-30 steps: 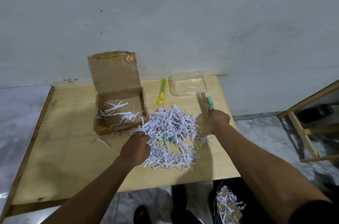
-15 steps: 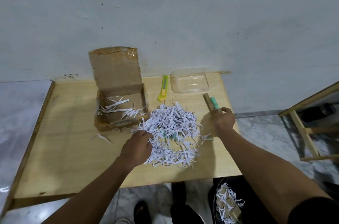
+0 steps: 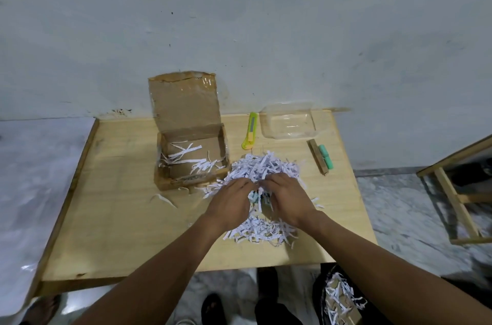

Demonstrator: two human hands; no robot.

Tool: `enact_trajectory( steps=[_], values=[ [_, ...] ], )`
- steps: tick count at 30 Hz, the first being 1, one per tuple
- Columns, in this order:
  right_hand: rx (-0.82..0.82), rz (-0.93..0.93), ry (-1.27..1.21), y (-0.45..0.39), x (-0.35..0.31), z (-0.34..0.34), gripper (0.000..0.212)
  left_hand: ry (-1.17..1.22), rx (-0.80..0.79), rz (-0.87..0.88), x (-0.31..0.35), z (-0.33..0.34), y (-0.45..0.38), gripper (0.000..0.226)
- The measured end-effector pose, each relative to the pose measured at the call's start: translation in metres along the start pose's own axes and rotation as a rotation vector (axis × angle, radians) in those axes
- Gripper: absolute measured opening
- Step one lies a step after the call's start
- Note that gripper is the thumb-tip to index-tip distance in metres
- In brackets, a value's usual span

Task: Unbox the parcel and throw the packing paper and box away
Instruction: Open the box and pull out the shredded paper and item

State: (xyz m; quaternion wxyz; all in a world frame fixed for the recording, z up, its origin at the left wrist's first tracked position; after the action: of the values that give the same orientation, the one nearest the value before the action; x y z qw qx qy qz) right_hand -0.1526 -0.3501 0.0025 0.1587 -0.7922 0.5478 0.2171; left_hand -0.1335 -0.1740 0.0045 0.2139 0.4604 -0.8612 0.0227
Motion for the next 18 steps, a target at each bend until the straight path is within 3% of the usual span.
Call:
enact_trajectory(
  steps=[4, 7, 11, 15, 18],
  values=[
    [-0.084, 0.145, 0.061, -0.011, 0.015, -0.004, 0.050, -0.041, -0.068, -0.052, -0.006, 0.004, 0.000, 0.045],
    [-0.142, 0.194, 0.047, -0.019, 0.021, -0.007, 0.058, -0.052, -0.083, -0.048, -0.009, 0.005, 0.006, 0.047],
    [-0.032, 0.229, 0.004, -0.025, 0.020, -0.012, 0.052, -0.064, -0.053, -0.048, -0.011, 0.001, 0.009, 0.045],
    [0.238, 0.066, 0.044, -0.007, -0.008, -0.019, 0.041, -0.062, 0.073, 0.004, -0.007, -0.004, 0.011, 0.046],
    [0.130, -0.075, -0.032, 0.013, -0.022, -0.003, 0.030, -0.066, -0.028, 0.009, -0.008, -0.002, 0.007, 0.054]
  ],
)
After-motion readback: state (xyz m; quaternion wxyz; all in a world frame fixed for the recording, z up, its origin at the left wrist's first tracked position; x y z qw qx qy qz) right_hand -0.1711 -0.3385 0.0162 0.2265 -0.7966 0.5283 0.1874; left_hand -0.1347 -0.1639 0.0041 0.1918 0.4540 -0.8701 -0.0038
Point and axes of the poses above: each hand's wrist, its own y-axis away from the middle knuckle, its own z-axis out of the palm, x = y × z, the point moved 2 cm from there along -y, towards the middle knuckle, and after that the axes turned 5 degrees about -y, right-handed, at the moved point
